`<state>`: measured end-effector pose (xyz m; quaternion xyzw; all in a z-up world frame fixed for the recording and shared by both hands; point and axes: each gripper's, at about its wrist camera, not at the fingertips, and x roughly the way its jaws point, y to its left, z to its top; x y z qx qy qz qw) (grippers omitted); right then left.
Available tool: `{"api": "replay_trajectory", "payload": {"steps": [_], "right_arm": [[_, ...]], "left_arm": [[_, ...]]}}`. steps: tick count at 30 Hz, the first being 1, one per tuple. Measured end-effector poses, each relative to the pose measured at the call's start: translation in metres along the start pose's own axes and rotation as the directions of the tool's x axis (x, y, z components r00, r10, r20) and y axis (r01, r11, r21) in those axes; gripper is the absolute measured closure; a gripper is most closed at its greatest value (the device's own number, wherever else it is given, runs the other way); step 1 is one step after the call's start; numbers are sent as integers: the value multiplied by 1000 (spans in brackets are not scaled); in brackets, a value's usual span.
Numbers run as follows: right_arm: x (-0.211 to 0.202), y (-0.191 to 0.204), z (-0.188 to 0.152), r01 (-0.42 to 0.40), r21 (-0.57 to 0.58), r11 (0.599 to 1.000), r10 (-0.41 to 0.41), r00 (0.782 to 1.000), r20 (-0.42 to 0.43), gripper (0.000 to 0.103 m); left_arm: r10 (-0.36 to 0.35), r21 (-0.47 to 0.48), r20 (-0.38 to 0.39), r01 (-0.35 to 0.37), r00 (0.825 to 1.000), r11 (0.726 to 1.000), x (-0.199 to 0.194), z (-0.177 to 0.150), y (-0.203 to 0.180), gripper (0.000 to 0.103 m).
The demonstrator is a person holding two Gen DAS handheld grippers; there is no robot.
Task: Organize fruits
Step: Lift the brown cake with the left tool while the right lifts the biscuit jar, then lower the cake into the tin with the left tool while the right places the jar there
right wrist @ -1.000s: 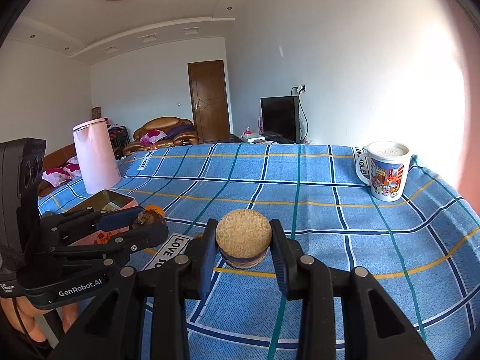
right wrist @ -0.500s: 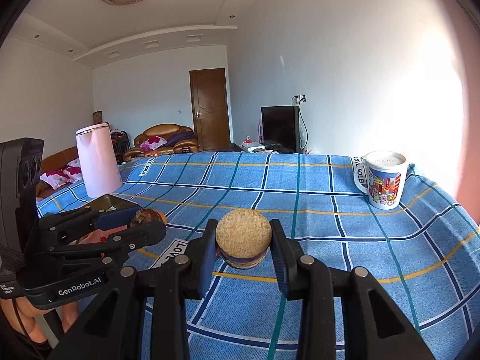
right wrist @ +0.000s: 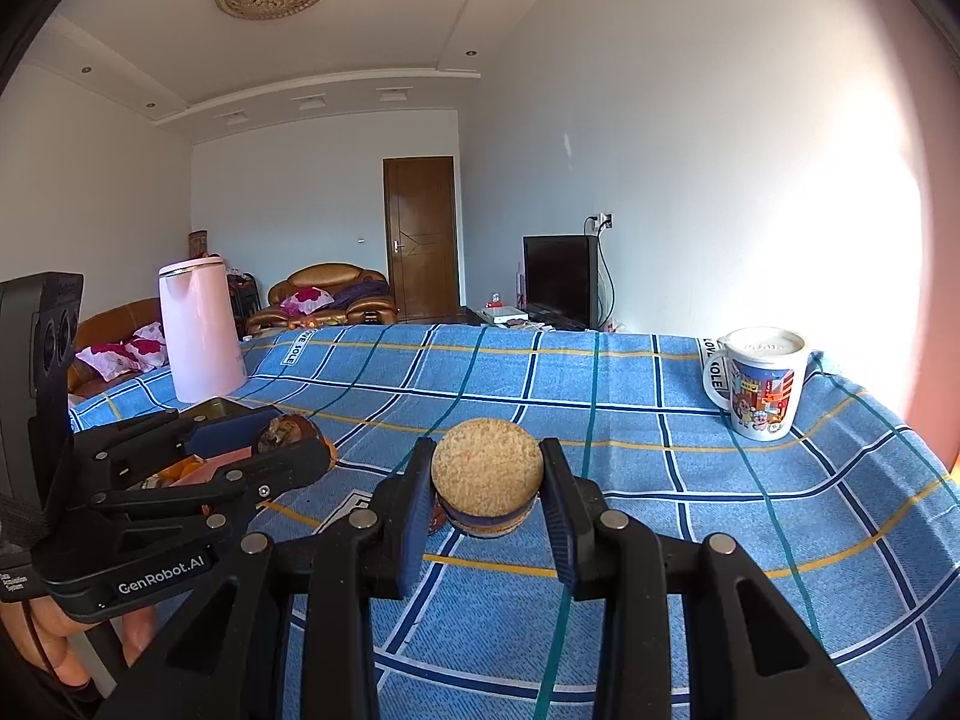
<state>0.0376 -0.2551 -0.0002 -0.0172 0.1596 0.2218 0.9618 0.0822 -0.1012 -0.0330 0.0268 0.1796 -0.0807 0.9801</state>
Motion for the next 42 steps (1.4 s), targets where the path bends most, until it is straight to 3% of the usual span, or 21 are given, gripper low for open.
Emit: {"api": "replay_trajectory", "payload": {"steps": [10,17,24,31,42], "right_arm": [[16,11,5,-40,-14,999,39,997,-63,67],[31,48,27,-149,-45,988,144,985,-93,67],[57,106,42,-278,-94,956,263,954,-148,67],[93,165,41,-353,-169,920,310,921,-236,67],[149,206,24,-397,-179,900,313,876,-368,67]], "left_arm": [[8,-9,-1,-8,1000,1000,-10,-1,13,59],[72,-61,-14,-72,997,996,-29,2,57,59],[160,-121,-44,-165,986,979,-52,-6,115,59],[250,-192,-145,-275,957,942,-55,-23,182,59],[237,-202,-272,-296,933,934,-38,-48,210,59]]}}
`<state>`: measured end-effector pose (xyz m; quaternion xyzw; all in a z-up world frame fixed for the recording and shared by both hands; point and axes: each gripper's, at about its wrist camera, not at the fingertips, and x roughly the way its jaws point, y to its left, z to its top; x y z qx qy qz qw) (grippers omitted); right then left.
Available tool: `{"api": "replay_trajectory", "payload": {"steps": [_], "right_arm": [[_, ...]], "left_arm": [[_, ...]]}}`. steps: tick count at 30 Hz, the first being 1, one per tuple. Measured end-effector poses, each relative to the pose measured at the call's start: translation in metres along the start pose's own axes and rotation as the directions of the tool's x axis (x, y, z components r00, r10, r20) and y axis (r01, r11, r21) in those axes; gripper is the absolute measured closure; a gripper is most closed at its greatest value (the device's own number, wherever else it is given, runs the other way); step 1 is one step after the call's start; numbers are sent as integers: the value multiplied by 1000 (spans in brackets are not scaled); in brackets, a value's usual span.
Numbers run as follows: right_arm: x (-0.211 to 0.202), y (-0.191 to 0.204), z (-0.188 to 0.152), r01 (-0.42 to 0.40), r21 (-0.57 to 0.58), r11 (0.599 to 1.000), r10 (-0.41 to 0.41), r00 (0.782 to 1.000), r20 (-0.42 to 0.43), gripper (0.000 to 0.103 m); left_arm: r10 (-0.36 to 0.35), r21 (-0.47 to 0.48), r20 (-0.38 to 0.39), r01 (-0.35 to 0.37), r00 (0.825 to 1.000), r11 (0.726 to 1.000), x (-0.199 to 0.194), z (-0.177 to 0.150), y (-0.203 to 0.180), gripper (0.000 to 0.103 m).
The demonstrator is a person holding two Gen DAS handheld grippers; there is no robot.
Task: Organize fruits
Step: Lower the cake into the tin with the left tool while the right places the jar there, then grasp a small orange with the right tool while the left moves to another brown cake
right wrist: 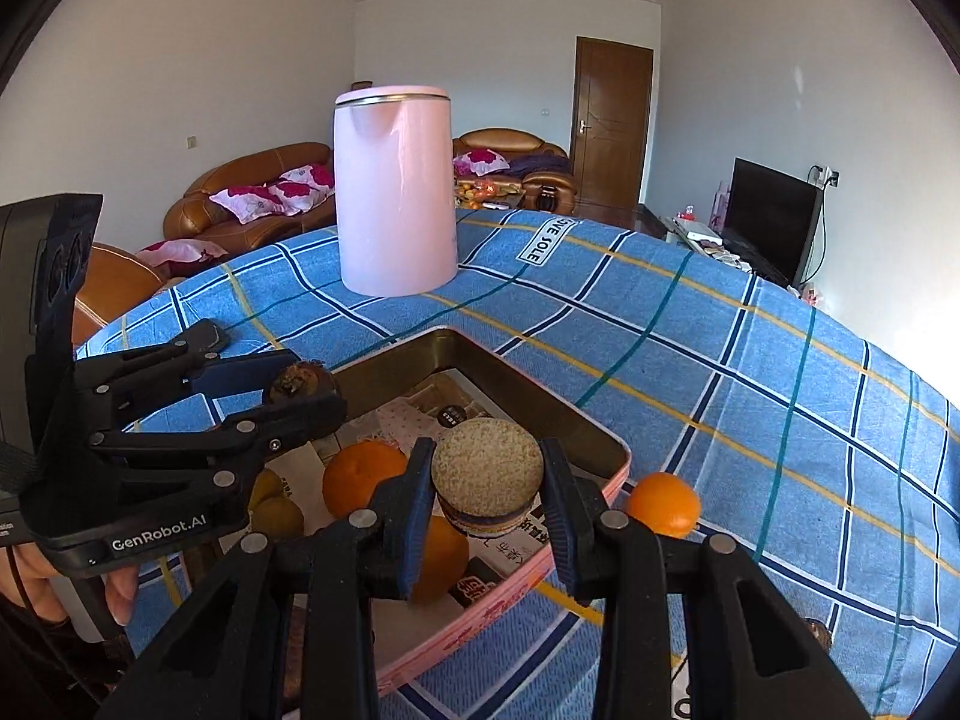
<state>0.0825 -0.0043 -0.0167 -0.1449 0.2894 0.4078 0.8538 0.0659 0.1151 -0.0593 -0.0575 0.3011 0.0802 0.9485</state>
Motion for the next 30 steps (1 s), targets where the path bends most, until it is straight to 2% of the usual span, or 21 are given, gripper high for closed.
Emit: {"api": "replay_trajectory", "payload": {"steps": [8,11,12,15,16,17,19,25,30], "right_arm": [[24,0,-3,-4,8,1000,5,997,-71,67],[28,-2,-3,-18,25,1000,20,997,-78,67],[26,-3,-3,-22,29,999,24,997,-74,66],[17,-6,-3,-31,36,999,33,998,-47,58],[13,-9,-4,-28,39,999,29,999,-38,56],[9,-11,-4,-19,39,999,20,999,-31,55],[1,-21,-7,20,37,999,-19,1000,-25,55],[-8,-75,-14,187,104,977,-179,981,-76,55],[15,-93,-14,169,150,974,-148,978,-147,55]], "left_arm": [[10,20,-9,-10,1000,1000,3,2,-1,58],[14,9,-6,-14,1000,1000,3,3,1,54],[4,5,-2,-4,1000,1000,2,2,1,49],[6,10,16,-6,1000,1000,-3,2,1,48],[6,0,26,-6,1000,1000,-6,3,3,44],[10,-12,37,-9,999,1000,-8,4,5,41],[28,-43,64,-25,998,999,-14,6,9,29],[13,-69,86,-7,996,998,-15,11,2,21],[3,-41,89,1,996,999,-13,16,-12,13]]}}
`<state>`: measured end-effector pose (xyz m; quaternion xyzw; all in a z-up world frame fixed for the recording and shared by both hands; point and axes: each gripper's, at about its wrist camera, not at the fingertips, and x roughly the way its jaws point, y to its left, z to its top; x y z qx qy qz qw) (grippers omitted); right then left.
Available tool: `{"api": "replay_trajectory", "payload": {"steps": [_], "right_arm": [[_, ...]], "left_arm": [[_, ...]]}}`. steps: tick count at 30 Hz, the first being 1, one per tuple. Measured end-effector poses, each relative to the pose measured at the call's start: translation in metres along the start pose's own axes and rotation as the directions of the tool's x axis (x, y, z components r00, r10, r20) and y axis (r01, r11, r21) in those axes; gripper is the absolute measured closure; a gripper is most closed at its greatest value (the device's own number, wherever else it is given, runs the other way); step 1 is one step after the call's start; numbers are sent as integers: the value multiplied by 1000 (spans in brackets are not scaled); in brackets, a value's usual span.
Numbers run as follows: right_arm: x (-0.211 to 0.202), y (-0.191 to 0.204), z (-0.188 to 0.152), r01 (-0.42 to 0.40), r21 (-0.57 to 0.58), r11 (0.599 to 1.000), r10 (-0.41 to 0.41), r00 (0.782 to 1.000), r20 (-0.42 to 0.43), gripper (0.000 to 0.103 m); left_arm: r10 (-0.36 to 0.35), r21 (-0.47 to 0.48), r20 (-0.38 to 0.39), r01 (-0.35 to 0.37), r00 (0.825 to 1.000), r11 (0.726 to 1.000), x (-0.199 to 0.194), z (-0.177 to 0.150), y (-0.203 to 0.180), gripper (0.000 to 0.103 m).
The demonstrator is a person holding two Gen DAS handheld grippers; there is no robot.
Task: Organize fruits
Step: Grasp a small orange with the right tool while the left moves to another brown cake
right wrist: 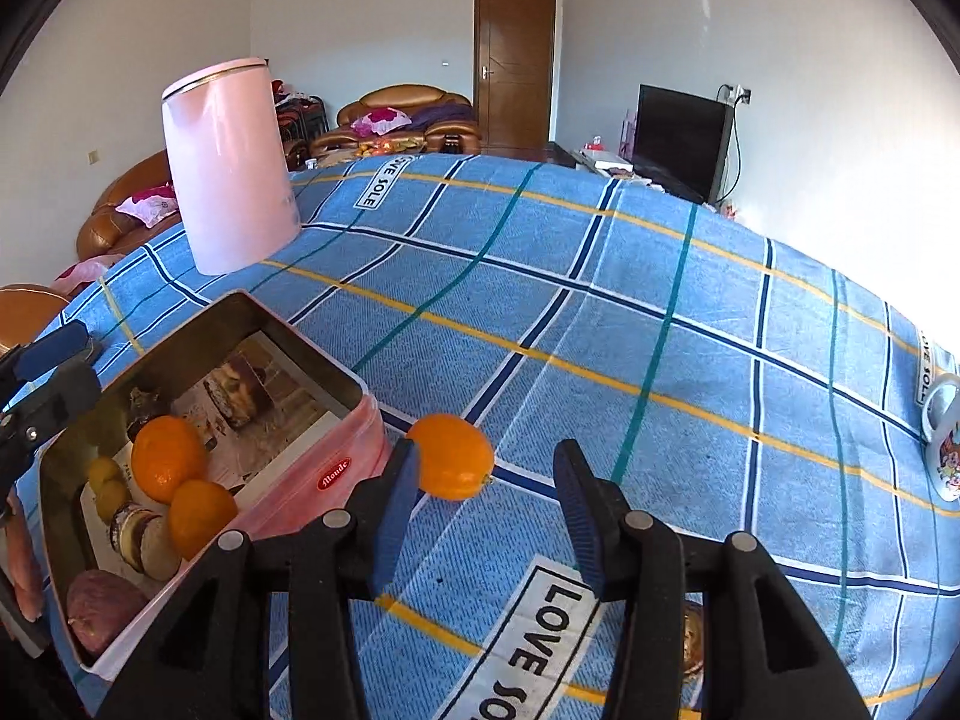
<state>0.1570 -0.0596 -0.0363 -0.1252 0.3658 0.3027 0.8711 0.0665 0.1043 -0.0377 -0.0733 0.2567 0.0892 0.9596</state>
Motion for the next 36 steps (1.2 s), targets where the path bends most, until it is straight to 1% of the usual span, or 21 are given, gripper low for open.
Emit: {"api": "replay_trajectory", "payload": {"steps": [2,3,6,8,9,11,14,17,19,21,23,27,30,32,35,36], "right_arm": [[12,4,2,-9,-2,1000,9,1000,-21,55],[17,5,3,-29,3,1000,29,999,-30,55],[29,4,6,-68,43,997,70,996,-58,55],[30,3,5,-85,51,995,88,994,-65,64],[28,4,4,-76,47,996,79,995,-63,64],[14,6,-2,-64,35,997,65,997,-33,64],[-21,-3,-12,-59,48,997,57,997,43,64],[-58,-26,-26,-19,89,996,8,993,119,64],[-78,-47,-38,31,129,991,-50,988,149,64],[-93,-69,-50,95,172,981,-124,979,163,64],[-101,-89,-62,127,221,967,-164,974,158,64],[-102,-119,-82,145,300,943,-192,972,134,64],[-101,-131,-91,146,331,932,-198,972,129,64],[-105,-135,-94,134,347,928,-193,971,140,64],[-107,-136,-95,141,346,928,-201,969,145,64],[-107,-136,-95,140,348,927,-201,969,146,64]], "left_arm": [[14,-4,9,-14,1000,1000,-1,4,0,9],[17,-6,12,-17,1000,1000,-1,6,0,9],[14,-13,19,-13,1000,1000,-2,13,0,9],[15,-15,25,-14,1000,1000,-4,17,-3,8],[8,-17,29,-7,1000,1000,-5,18,-5,8],[-15,-10,33,15,999,1000,-7,20,-14,8],[-51,28,28,51,998,998,-7,21,-38,8],[-96,72,13,94,995,993,-4,21,-69,8],[-124,99,1,123,992,987,0,20,-89,8],[-143,114,-29,145,989,983,9,19,-108,8],[-177,125,-72,185,982,975,21,15,-128,8],[-203,174,-145,227,968,958,42,4,-169,9],[-216,208,-190,254,958,945,57,-4,-195,10],[-215,228,-221,265,951,937,66,-9,-209,12],[-226,233,-277,293,934,927,81,-13,-221,19],[-233,226,-299,306,925,925,86,-14,-224,21]]}}
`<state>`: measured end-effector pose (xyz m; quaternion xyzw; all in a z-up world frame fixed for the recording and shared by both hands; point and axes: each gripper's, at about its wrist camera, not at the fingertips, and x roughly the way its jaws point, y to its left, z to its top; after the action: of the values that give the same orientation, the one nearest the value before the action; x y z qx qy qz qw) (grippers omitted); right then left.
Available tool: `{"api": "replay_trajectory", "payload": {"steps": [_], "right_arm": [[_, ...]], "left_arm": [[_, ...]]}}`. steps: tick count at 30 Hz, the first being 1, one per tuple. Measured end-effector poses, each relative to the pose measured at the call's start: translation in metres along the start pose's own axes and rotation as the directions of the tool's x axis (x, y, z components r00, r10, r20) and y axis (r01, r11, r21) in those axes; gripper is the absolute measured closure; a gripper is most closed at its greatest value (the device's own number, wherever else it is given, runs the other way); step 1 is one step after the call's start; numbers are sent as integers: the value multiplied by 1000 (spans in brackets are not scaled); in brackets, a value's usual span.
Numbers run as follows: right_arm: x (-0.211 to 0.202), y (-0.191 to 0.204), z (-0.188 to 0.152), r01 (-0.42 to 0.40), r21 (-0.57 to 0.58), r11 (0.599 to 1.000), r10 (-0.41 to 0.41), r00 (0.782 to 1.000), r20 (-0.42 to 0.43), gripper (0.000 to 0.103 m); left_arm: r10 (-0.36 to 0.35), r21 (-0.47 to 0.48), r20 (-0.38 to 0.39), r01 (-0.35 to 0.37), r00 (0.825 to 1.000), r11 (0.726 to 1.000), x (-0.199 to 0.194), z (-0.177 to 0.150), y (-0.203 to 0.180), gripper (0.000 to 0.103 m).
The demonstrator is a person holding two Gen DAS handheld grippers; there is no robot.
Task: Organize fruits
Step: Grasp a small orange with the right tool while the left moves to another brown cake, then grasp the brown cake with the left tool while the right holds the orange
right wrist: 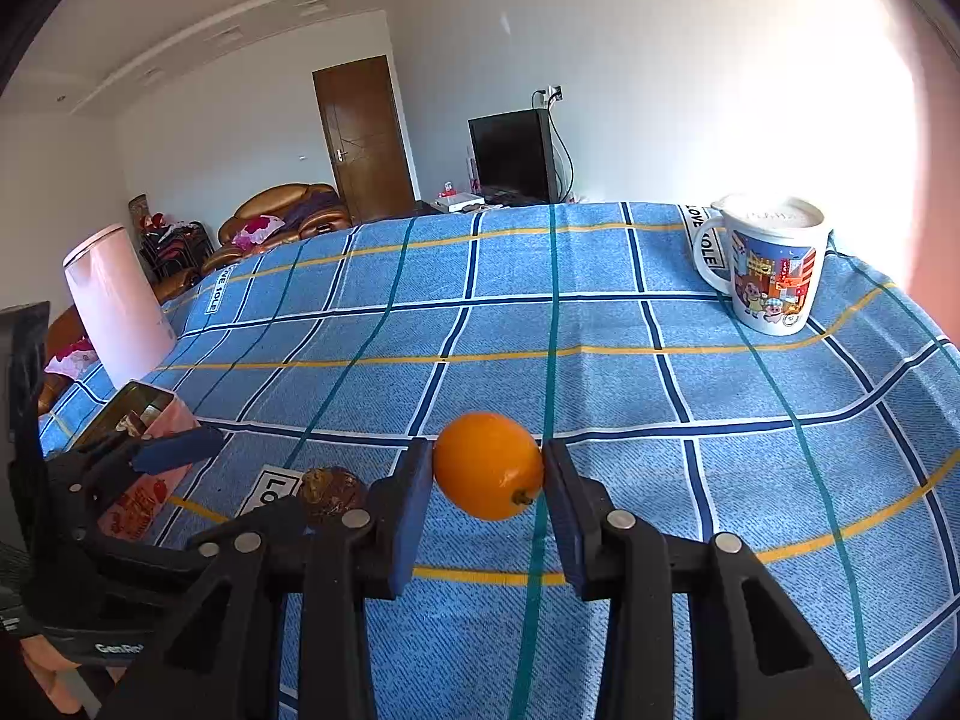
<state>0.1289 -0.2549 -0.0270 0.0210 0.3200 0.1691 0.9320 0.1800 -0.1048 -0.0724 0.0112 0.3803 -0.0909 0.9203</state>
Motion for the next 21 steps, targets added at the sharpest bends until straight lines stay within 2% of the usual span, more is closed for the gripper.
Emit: {"api": "replay_trajectory", "payload": {"steps": [2,3,5,6,7,8,16,21], "right_arm": [[0,-1,0,-6,5,1000,6,1000,-1,64],[1,-2,0,-9,8,1000,9,1000,-3,64],[2,-2,0,-11,9,1000,11,1000,-9,64],[2,-1,0,-11,6,1000,11,1000,-10,64],[2,0,-1,-12,1,1000,12,1000,-11,64],[3,0,-1,-12,-3,1000,12,1000,-11,64],[-3,0,-2,-31,-2,1000,31,999,18,64],[-9,1,-2,-45,-8,999,45,998,47,64]], "left_arm": [[-34,-22,-44,33,998,999,10,2,1,27],[-44,-28,-54,43,998,999,13,3,1,34],[-62,-16,-74,61,995,998,18,4,-2,39],[-70,-14,-87,69,994,997,21,4,-3,45],[-79,-11,-98,79,992,997,23,4,-4,57],[-87,-7,-106,87,991,996,24,4,-5,63],[-104,-11,-27,104,994,995,9,4,-2,63],[-90,-10,28,91,996,996,0,4,-2,63]]}}
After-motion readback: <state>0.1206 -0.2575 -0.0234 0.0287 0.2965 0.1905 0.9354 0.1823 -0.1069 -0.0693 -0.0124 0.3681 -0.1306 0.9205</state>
